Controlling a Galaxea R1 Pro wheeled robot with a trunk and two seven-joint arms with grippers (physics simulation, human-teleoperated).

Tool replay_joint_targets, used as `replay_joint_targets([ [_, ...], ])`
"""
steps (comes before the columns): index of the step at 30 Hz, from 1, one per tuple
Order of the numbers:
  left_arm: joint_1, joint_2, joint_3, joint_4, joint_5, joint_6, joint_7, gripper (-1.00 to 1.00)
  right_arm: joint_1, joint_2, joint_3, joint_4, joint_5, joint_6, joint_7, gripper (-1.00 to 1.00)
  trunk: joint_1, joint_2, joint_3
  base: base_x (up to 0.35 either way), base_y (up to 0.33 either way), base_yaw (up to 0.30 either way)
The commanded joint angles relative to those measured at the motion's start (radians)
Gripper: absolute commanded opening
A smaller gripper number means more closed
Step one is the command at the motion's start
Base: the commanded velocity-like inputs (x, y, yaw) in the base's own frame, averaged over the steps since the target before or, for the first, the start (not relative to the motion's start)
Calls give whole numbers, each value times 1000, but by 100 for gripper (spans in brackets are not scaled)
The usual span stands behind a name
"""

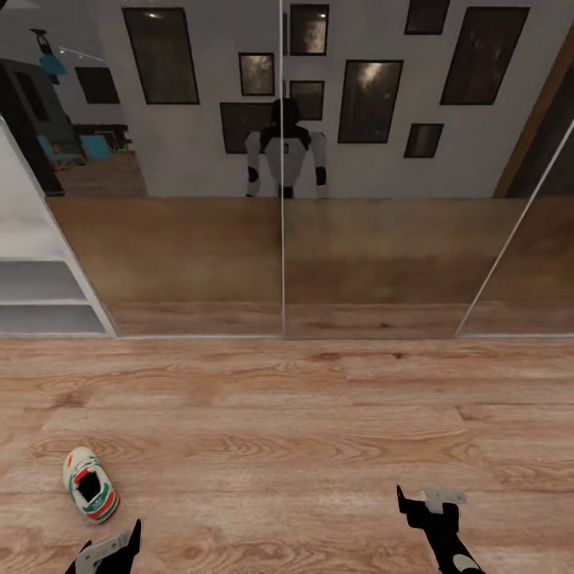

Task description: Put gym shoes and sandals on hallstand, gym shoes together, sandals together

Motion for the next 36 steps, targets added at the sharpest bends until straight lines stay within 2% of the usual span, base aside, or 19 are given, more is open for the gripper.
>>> replay_joint_targets([
  [1, -1, -1, 6, 2, 1, -2, -9, 100, 0, -1, 9, 0, -4, -2, -6, 100, 0, 0, -1, -10, -5, 271],
  [36, -1, -1, 5, 7, -1, -2, -10, 100, 0, 1, 9, -2, -5, -2, -7, 100, 0, 0, -4, -1, -1, 273],
])
